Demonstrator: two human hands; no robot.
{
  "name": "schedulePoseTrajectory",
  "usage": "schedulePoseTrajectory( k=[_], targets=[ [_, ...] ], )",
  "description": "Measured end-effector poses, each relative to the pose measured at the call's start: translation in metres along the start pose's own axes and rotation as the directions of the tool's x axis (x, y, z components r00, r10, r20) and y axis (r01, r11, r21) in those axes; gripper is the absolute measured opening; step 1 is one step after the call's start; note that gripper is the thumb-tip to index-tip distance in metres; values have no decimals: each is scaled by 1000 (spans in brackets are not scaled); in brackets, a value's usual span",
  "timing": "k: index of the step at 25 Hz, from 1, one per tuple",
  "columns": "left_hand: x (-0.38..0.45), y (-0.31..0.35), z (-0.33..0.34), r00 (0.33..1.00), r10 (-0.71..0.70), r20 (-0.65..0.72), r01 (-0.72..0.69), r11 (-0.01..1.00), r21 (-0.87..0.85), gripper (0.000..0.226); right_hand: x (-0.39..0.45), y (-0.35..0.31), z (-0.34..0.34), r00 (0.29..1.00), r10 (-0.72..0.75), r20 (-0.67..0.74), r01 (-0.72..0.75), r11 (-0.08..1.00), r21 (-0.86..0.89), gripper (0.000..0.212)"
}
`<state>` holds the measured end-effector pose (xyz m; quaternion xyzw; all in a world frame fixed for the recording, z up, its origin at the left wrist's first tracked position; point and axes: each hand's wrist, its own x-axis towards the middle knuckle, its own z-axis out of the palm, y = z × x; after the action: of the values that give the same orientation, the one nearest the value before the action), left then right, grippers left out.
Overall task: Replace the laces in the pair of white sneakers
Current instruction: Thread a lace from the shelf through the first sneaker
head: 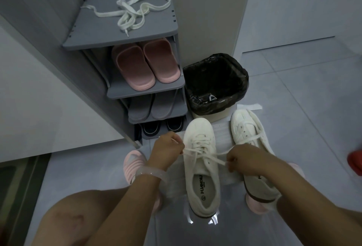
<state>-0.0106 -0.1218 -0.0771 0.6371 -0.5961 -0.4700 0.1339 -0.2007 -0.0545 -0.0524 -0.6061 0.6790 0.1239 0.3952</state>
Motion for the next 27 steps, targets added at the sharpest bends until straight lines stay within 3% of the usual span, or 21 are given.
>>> schedulePoseTrajectory(
  k=[2, 4, 7, 10, 12, 17, 21, 24, 26, 27],
  targets=[
    [-5, 2, -3, 985, 175, -1, -168, 945, 280, 6, -2, 6, -10, 999, -2, -51, 2, 1000, 8, 16],
    [-11, 10, -4, 949, 300, 100, -315, 873, 372, 17, -3, 6, -13, 997, -19, -71, 22, 999, 38, 13],
    [-23, 15, 5, 927, 187, 323, -339, 786, 517, 29, -11, 3, -20, 997, -38, -70, 42, 997, 64, 17],
    [-22, 8, 8, 920, 16, 391, -149, 939, 311, 18, -27, 9, -46, 994, -24, -103, 27, 999, 30, 29],
    [-18, 6, 7, 918, -47, 393, -45, 974, 221, 20, -40, 17, -65, 988, -1, -152, 7, 999, 40, 30],
    [-17, 4, 6, 912, -67, 406, -2, 986, 166, 24, -63, 43, -89, 956, 145, -255, -54, 942, 331, 23],
    [-18, 5, 4, 906, -72, 416, 6, 988, 157, 24, -66, 46, -91, 949, 169, -267, -69, 936, 345, 24],
    [-20, 9, 9, 927, 143, 347, -247, 927, 280, 17, -62, 40, -89, 900, 162, -404, -66, 968, 242, 29],
    [-23, 18, 18, 881, 356, 311, -455, 819, 349, 11, -56, 35, -86, 825, 178, -537, -4, 951, 309, 27],
    [-26, 21, 26, 851, 416, 322, -522, 743, 419, 20, -54, 32, -84, 773, 201, -602, 59, 922, 383, 23]
  ],
)
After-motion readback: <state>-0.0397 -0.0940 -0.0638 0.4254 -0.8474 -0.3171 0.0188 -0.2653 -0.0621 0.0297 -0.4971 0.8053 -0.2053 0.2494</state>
